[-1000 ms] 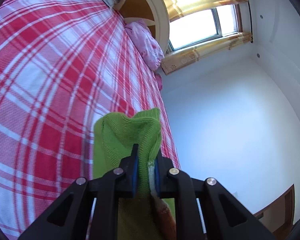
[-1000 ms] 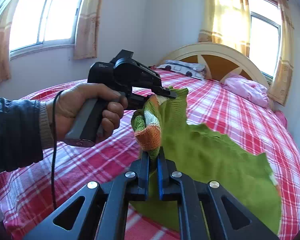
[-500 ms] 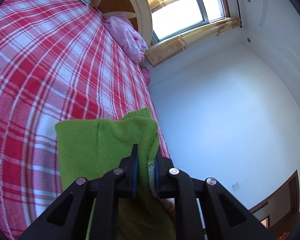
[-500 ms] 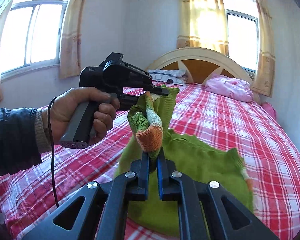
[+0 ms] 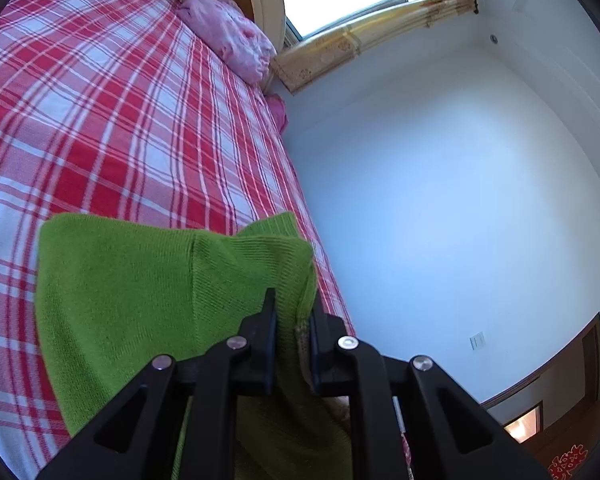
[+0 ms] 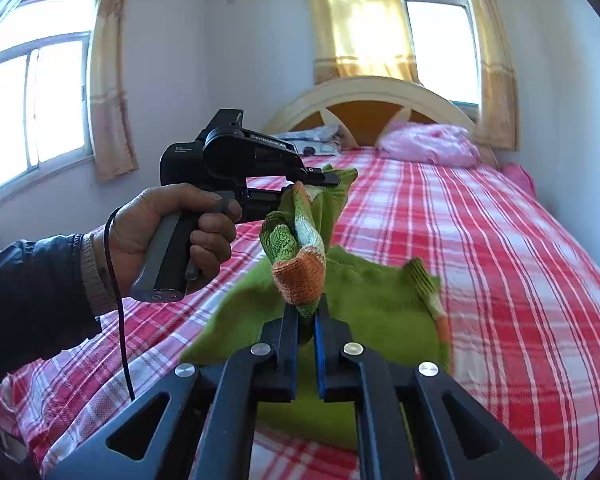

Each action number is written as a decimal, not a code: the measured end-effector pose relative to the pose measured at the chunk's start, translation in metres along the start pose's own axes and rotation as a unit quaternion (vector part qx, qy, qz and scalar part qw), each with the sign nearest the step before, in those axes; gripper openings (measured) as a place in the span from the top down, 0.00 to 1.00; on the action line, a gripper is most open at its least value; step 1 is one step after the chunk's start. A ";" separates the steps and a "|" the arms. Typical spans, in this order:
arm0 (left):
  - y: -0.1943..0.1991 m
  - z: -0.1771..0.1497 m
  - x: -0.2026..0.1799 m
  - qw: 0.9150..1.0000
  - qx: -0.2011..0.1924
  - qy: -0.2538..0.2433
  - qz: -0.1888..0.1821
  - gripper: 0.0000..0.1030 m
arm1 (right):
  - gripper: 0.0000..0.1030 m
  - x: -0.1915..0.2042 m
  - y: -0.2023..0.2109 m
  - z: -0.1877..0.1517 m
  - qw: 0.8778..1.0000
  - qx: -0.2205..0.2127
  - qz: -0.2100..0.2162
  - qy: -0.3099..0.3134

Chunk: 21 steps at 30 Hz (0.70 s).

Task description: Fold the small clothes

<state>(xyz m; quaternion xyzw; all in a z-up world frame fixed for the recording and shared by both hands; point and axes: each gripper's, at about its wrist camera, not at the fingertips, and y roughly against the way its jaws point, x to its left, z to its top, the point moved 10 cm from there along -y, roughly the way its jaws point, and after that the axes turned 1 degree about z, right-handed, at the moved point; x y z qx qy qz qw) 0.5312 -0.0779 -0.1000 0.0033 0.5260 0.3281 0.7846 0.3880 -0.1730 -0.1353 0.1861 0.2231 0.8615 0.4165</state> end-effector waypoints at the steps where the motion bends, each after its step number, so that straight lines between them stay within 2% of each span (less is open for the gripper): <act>1: -0.007 -0.002 -0.002 1.000 0.006 -0.005 0.004 0.87 | 0.94 -0.004 0.001 -0.002 1.000 0.003 -0.001 -0.005; 14: -0.059 -0.034 -0.004 0.997 0.063 -0.033 0.042 0.87 | 0.95 -0.049 0.006 -0.044 0.996 0.046 0.003 -0.080; 21: -0.084 -0.055 -0.006 0.991 0.089 -0.065 0.075 0.87 | 0.94 -0.066 0.004 -0.073 0.990 0.077 0.001 -0.121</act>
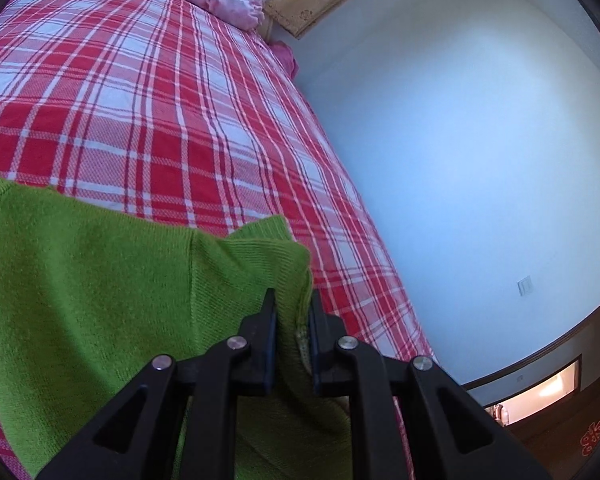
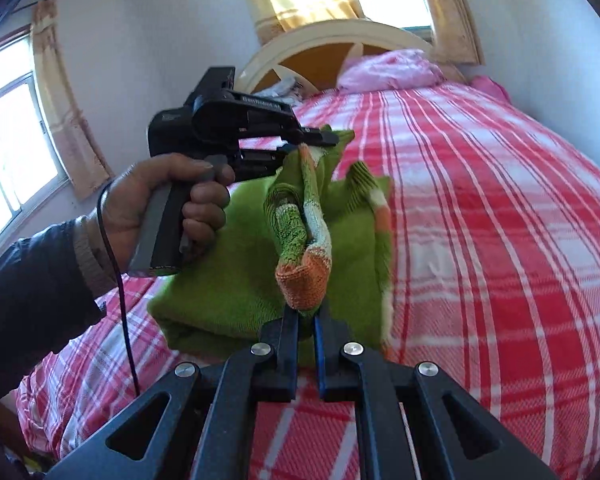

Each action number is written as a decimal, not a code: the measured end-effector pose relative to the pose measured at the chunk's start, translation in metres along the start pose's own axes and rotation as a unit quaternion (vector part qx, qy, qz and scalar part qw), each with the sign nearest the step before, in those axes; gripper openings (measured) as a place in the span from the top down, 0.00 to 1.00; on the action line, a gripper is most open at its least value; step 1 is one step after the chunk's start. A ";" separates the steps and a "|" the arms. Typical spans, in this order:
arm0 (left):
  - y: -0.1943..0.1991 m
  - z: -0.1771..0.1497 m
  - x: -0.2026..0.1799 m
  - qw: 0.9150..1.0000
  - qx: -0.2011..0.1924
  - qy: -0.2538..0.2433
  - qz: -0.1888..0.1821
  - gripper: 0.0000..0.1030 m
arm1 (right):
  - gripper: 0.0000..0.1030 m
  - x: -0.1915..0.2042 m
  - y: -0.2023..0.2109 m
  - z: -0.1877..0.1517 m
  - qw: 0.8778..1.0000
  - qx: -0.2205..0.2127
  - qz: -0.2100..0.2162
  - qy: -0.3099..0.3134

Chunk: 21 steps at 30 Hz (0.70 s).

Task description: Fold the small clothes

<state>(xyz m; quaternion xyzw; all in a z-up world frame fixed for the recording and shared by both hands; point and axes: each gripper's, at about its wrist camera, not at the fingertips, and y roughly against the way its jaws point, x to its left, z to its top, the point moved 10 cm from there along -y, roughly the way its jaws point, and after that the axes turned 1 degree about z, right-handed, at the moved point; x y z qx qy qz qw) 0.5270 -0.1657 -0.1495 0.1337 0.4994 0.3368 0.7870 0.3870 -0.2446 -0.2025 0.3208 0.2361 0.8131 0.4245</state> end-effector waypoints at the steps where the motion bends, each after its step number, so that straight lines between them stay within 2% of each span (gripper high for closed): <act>1: -0.004 -0.003 -0.002 1.000 0.004 -0.006 0.008 0.87 | 0.94 -0.004 -0.001 -0.004 1.000 0.005 -0.001 -0.006; 5: -0.017 -0.012 -0.001 0.998 0.018 -0.036 0.053 0.85 | 0.94 -0.014 -0.005 -0.015 1.000 0.021 -0.002 -0.021; 8: -0.018 -0.018 -0.008 0.996 0.023 -0.057 0.062 0.84 | 0.94 -0.016 -0.006 -0.020 0.999 0.025 -0.004 -0.028; 11: -0.006 -0.021 -0.026 0.994 0.012 -0.094 0.054 0.84 | 0.94 -0.018 -0.006 -0.022 0.999 0.026 -0.004 -0.033; 14: 0.016 -0.025 -0.038 0.989 -0.006 -0.134 0.062 0.73 | 0.94 -0.020 -0.006 -0.025 0.999 0.026 -0.002 -0.041; 17: 0.049 -0.031 -0.027 0.980 -0.036 -0.164 0.107 0.51 | 0.91 -0.019 -0.004 -0.025 0.999 0.025 0.008 -0.044; 18: 0.060 -0.034 -0.022 0.977 -0.049 -0.171 0.122 0.42 | 0.86 -0.021 -0.002 -0.024 0.999 0.021 0.007 -0.047; 19: 0.072 -0.037 -0.015 0.973 -0.062 -0.176 0.134 0.38 | 0.81 -0.022 0.003 -0.024 0.999 0.016 -0.001 -0.049; 21: 0.095 -0.044 0.003 0.966 -0.083 -0.181 0.164 0.32 | 0.59 -0.027 0.016 -0.019 0.998 -0.007 -0.014 -0.053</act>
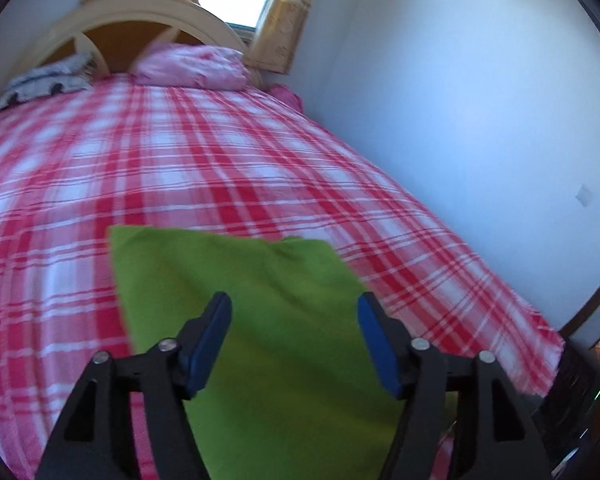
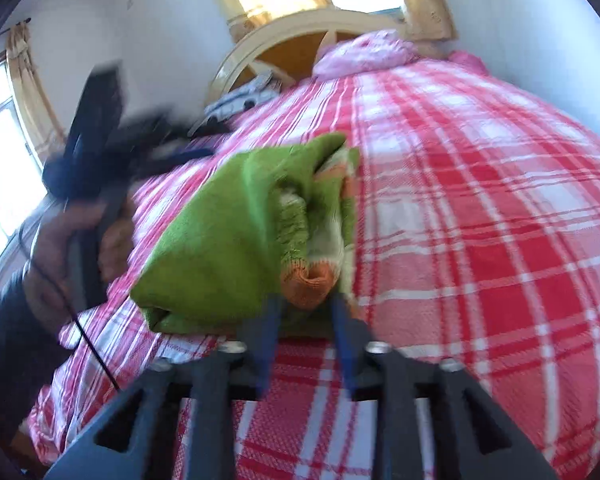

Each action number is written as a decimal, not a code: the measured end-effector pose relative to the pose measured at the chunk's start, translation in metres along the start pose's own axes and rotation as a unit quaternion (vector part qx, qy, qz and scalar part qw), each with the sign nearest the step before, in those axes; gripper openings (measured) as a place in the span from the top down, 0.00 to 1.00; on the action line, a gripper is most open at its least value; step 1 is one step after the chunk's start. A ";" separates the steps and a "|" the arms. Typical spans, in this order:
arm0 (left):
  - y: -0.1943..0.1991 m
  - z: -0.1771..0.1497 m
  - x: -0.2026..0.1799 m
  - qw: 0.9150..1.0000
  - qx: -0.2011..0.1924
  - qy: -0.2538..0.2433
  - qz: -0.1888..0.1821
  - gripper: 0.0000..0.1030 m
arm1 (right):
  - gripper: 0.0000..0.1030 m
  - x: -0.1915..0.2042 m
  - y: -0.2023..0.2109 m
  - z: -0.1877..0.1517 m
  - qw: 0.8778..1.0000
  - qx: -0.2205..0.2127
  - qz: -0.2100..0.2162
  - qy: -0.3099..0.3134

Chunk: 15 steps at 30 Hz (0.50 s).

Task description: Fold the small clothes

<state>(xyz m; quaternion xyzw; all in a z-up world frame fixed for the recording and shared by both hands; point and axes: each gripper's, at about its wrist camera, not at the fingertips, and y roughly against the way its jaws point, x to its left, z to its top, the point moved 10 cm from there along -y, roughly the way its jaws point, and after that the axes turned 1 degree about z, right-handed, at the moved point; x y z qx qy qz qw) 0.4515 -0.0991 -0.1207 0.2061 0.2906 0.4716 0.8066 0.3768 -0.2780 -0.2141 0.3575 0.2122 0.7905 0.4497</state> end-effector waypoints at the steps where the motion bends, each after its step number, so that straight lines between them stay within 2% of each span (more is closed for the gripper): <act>1: 0.009 -0.010 0.012 1.000 -0.006 0.001 0.017 0.31 | 0.58 -0.001 0.005 0.003 1.000 -0.010 -0.003 0.000; 4: 0.020 -0.039 0.029 0.999 -0.013 0.008 0.036 0.26 | 0.58 0.001 0.018 0.029 0.999 -0.045 -0.012 0.005; 8: 0.009 -0.068 0.038 0.999 0.009 0.013 0.040 0.25 | 0.58 0.015 0.003 0.069 0.999 -0.046 0.017 0.002; 10: 0.007 -0.074 0.040 0.999 0.002 0.023 0.031 0.24 | 0.58 0.016 -0.020 0.085 0.999 -0.024 0.022 -0.003; 14: 0.007 -0.076 0.043 0.999 -0.007 0.032 0.021 0.15 | 0.58 0.005 -0.078 0.097 0.998 0.045 0.017 -0.036; 15: 0.006 -0.077 0.045 0.999 -0.006 0.036 0.020 0.14 | 0.70 0.002 -0.094 0.095 0.997 0.068 0.016 -0.043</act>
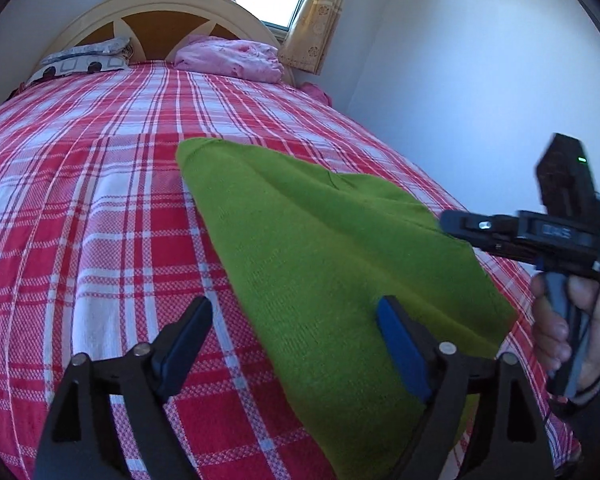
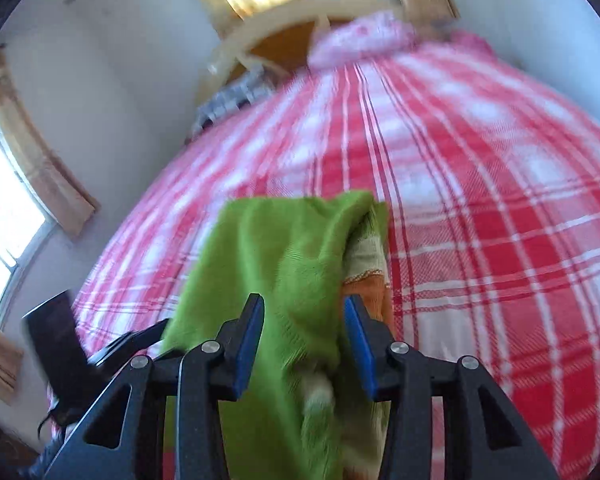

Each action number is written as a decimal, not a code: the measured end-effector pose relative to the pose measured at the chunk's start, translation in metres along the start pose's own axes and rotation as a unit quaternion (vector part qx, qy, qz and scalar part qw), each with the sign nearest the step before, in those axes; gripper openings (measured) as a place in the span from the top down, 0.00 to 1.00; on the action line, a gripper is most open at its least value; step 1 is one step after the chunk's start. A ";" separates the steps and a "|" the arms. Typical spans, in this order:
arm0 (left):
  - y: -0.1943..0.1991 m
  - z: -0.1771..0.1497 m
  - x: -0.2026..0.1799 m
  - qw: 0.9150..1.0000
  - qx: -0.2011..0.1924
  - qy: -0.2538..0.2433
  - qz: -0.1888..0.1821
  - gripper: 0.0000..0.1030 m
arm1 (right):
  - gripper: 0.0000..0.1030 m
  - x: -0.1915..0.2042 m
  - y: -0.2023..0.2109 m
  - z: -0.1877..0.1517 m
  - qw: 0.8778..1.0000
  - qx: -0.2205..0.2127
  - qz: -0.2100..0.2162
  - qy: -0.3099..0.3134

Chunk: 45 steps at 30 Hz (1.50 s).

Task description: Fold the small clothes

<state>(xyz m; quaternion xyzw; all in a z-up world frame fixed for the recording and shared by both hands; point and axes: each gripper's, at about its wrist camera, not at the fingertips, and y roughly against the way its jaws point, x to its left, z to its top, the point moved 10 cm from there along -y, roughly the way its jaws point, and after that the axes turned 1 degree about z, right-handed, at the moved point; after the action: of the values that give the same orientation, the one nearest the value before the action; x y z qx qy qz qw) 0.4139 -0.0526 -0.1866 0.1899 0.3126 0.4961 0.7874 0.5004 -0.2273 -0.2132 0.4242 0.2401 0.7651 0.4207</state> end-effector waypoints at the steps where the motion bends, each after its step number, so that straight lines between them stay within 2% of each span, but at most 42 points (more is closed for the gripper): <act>1: -0.001 0.000 0.001 1.000 0.002 0.005 -0.005 0.14 | 0.83 -0.002 -0.008 -0.001 1.000 0.012 0.003 -0.005; 3: 0.000 -0.002 0.001 1.000 0.003 0.012 -0.011 0.09 | 0.88 -0.005 -0.011 0.001 1.000 0.009 -0.009 -0.003; 7: -0.001 -0.005 0.001 1.000 0.008 0.019 -0.023 0.05 | 0.90 -0.009 0.006 0.013 0.998 -0.033 -0.050 0.018; 9: -0.004 -0.008 -0.003 1.000 0.017 0.011 -0.019 0.04 | 0.90 -0.020 -0.004 0.007 0.998 -0.018 -0.066 0.013; 11: -0.008 -0.012 -0.004 0.999 0.032 0.005 -0.011 0.03 | 0.89 -0.032 -0.024 -0.009 0.998 0.023 -0.066 0.005; 13: -0.008 -0.013 -0.003 0.999 0.033 0.005 -0.003 0.01 | 0.85 -0.036 -0.016 -0.008 0.999 0.008 -0.051 -0.016; 14: -0.008 -0.013 -0.002 0.999 0.033 0.005 0.002 0.00 | 0.75 -0.038 -0.012 -0.007 0.998 0.006 -0.053 -0.026; 15: -0.007 -0.014 -0.002 0.999 0.032 0.004 0.005 0.00 | 0.69 -0.040 -0.006 -0.006 0.997 -0.002 -0.063 -0.035; 16: -0.007 -0.014 -0.002 1.000 0.031 0.003 0.006 0.00 | 0.69 -0.038 0.004 -0.001 0.996 -0.022 -0.077 -0.030; 19: -0.008 -0.015 -0.002 0.999 0.033 -0.002 0.010 0.00 | 0.69 -0.002 0.018 0.012 0.995 -0.053 -0.078 0.045; 22: -0.008 -0.015 -0.002 0.999 0.035 -0.004 0.014 0.00 | 0.69 0.044 0.002 0.010 0.993 -0.026 -0.040 0.112; 24: -0.008 -0.015 -0.002 0.999 0.035 -0.004 0.017 0.00 | 0.69 0.057 -0.019 0.005 0.991 -0.004 -0.032 0.133; 26: -0.009 -0.015 -0.002 0.999 0.035 -0.006 0.020 0.00 | 0.69 0.048 -0.035 0.005 0.992 0.009 -0.047 0.121; 28: -0.009 -0.015 -0.002 0.999 0.036 -0.007 0.021 0.00 | 0.69 0.018 -0.052 0.000 0.994 0.036 -0.063 0.080; 30: -0.011 -0.016 -0.004 0.999 0.040 -0.012 0.023 0.00 | 0.72 -0.003 -0.057 -0.001 0.997 0.038 -0.050 0.051; 31: -0.011 -0.016 -0.004 0.999 0.041 -0.015 0.024 0.00 | 0.73 -0.009 -0.055 0.000 0.999 0.031 -0.026 0.036; 34: -0.011 -0.016 -0.004 0.999 0.040 -0.015 0.025 0.00 | 0.74 -0.013 -0.039 -0.001 1.000 0.022 -0.010 0.019; 38: -0.009 -0.016 -0.003 0.999 0.037 -0.013 0.028 0.00 | 0.71 0.006 -0.007 -0.011 0.996 -0.013 -0.046 0.070; 41: -0.009 -0.016 -0.004 0.999 0.038 -0.015 0.029 0.00 | 0.71 0.035 0.017 -0.033 0.992 -0.027 -0.030 0.123; 43: -0.009 -0.016 -0.004 0.999 0.038 -0.015 0.029 0.00 | 0.69 0.043 0.020 -0.052 0.987 -0.015 -0.037 0.158; 45: -0.010 -0.017 -0.004 0.999 0.039 -0.015 0.030 0.00 | 0.69 0.035 0.009 -0.072 0.984 0.018 -0.058 0.169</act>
<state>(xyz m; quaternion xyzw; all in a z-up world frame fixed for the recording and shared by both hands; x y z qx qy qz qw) 0.4075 -0.0607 -0.2034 0.2377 0.3140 0.5039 0.7688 0.4248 -0.2033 -0.2286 0.2813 0.3456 0.7957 0.4103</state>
